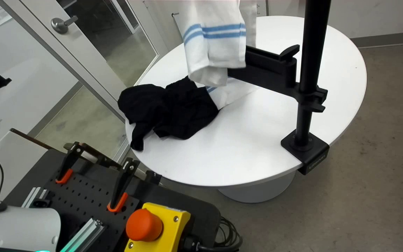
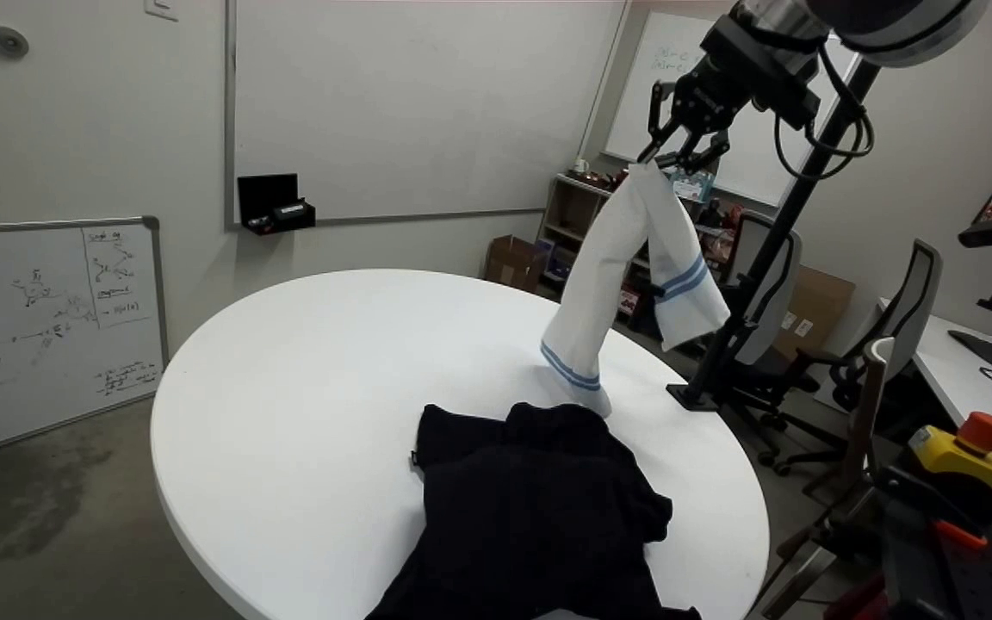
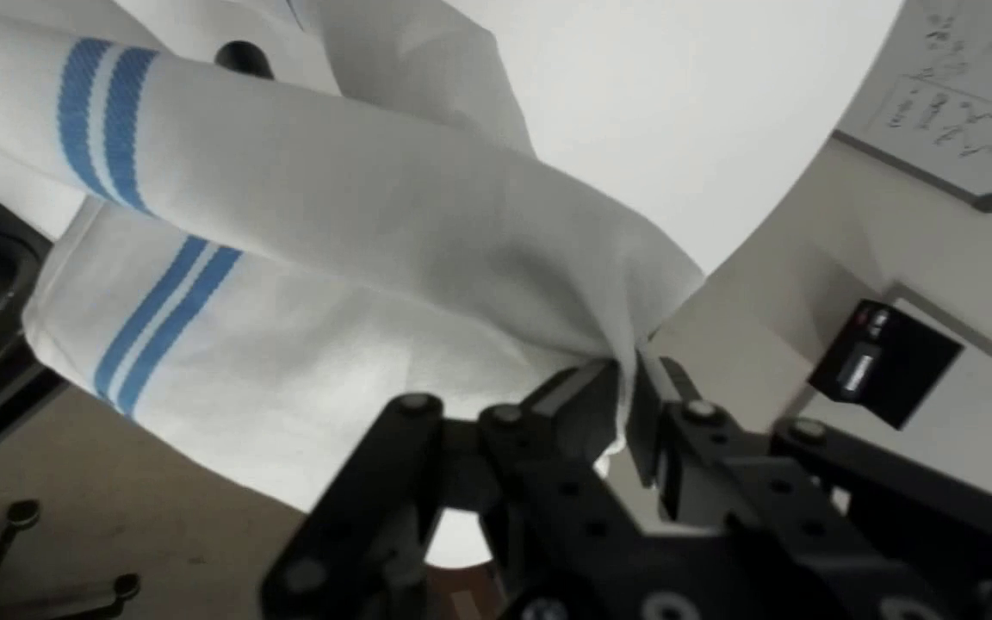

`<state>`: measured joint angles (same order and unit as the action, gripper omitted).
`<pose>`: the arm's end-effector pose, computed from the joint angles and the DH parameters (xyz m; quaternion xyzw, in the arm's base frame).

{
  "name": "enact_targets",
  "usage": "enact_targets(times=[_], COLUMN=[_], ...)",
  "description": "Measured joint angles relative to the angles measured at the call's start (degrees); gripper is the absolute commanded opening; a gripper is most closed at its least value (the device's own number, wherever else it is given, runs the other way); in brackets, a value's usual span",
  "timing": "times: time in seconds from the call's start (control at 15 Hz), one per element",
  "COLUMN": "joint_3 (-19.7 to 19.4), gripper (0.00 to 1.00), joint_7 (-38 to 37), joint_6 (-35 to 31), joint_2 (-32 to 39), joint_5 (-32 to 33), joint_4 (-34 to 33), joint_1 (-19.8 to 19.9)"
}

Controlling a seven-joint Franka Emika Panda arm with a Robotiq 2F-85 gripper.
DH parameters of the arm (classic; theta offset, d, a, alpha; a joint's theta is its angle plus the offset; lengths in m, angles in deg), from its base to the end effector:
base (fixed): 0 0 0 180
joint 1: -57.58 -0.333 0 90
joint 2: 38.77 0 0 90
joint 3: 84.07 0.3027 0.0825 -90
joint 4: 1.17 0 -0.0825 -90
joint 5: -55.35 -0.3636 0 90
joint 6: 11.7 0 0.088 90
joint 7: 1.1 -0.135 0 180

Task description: Put the white towel on the table

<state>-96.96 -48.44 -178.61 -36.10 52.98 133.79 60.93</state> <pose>0.5229 -0.1544 0.3444 -0.8132 0.5239 -0.2428 0.0724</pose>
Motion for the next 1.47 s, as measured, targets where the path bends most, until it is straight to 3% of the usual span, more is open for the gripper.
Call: enact_targets(times=[0.27,0.6,0.93,1.47], joint_3=[4.7,5.7,9.7,13.1], gripper=[0.01,0.01,0.01,0.01], joint_7=[7.1,14.1,17.1,17.3], joint_6=[-2.6,-2.7,-2.7,-2.8], joint_2=[-9.2,-17.1,-16.2,-8.3], joint_5=[-5.9,-12.0,-14.8,-13.4], joint_4=[3.1,4.7,4.7,2.4], joint_1=[-0.3,-6.0,-6.2,-6.1])
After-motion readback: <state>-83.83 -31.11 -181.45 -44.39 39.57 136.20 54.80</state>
